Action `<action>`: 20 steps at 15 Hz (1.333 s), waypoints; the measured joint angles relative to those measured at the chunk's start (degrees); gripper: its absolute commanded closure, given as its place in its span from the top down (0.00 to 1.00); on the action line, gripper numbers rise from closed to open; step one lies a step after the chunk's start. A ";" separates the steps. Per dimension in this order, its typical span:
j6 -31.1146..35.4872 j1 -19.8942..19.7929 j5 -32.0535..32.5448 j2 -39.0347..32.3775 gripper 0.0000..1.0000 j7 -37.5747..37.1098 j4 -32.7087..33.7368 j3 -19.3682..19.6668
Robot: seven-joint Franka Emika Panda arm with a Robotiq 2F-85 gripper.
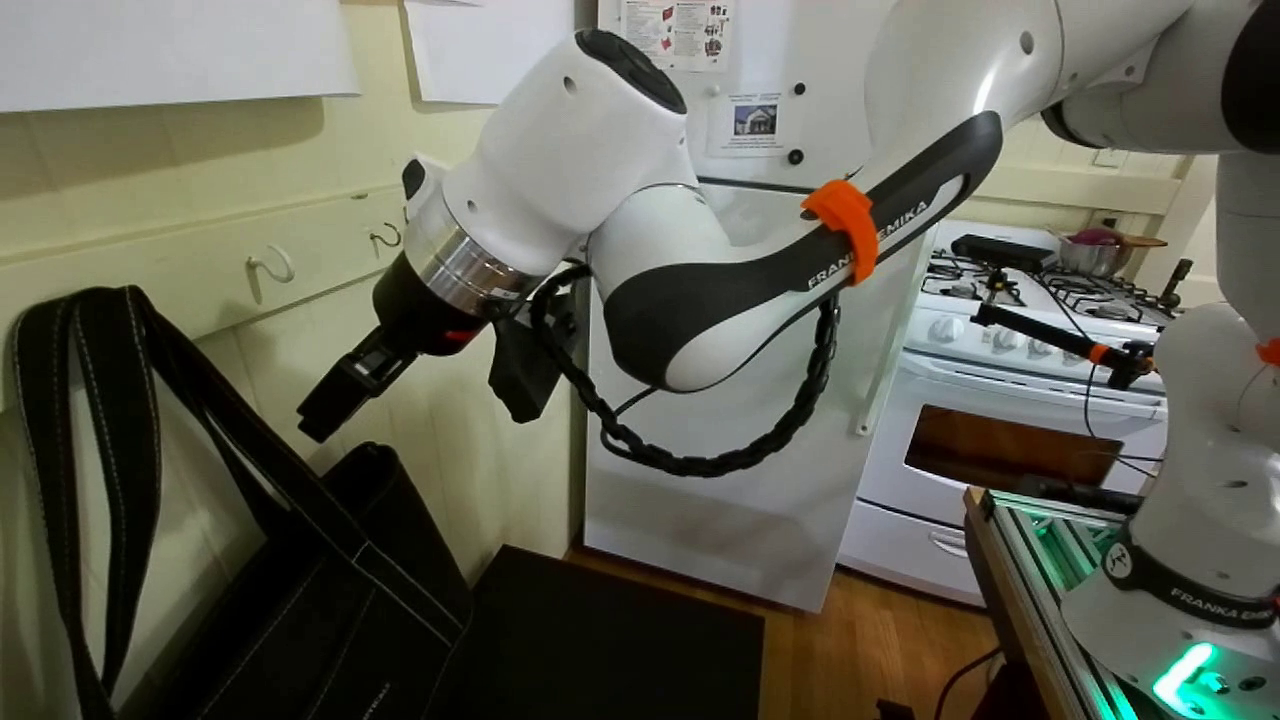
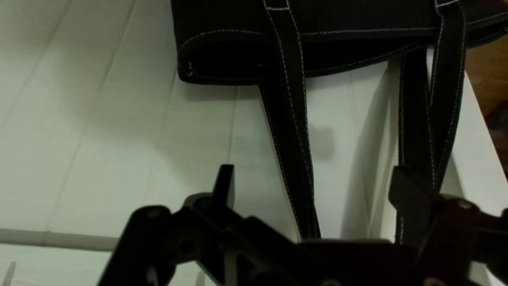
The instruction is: Move the bag to the right
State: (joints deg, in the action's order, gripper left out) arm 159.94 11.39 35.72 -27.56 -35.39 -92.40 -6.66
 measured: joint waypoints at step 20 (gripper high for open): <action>20.63 0.69 0.02 -20.60 1.00 1.60 18.26 2.86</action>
State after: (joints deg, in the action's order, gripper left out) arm 180.57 12.08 35.75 -48.17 -33.79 -74.14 -3.81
